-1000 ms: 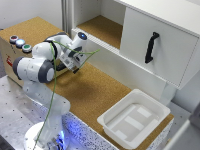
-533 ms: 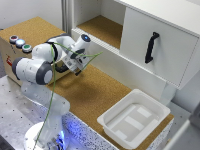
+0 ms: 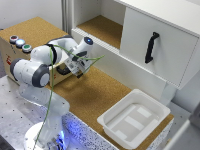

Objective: Go open the drawer

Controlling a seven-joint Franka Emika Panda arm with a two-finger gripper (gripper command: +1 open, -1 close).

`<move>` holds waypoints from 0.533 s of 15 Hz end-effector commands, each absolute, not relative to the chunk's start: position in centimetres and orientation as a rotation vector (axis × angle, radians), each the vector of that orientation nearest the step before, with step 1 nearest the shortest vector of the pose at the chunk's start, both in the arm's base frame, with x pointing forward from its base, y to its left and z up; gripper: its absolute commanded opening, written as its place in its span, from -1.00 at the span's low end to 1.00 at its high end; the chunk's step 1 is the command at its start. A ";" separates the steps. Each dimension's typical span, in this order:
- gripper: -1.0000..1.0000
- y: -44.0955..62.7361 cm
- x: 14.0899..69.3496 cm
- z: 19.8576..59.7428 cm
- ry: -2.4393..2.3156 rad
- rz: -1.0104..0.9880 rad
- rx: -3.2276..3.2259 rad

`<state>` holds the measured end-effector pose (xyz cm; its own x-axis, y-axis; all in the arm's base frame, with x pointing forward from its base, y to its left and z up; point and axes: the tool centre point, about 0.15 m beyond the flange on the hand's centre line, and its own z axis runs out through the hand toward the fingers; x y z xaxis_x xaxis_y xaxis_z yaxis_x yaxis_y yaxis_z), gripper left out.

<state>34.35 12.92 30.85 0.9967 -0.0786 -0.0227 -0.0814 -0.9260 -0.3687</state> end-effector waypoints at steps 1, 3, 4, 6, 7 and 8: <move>-1.00 8.9 33.9 27.2 0.158 -0.026 -2.743; -1.00 8.9 34.0 27.3 0.157 -0.014 -2.745; 1.00 9.0 34.1 27.3 0.149 -0.003 -2.743; 1.00 9.5 34.2 27.7 0.129 -0.008 -2.745; 1.00 9.7 34.3 27.9 0.119 -0.007 -2.751; 1.00 9.9 34.5 28.1 0.097 -0.002 -2.764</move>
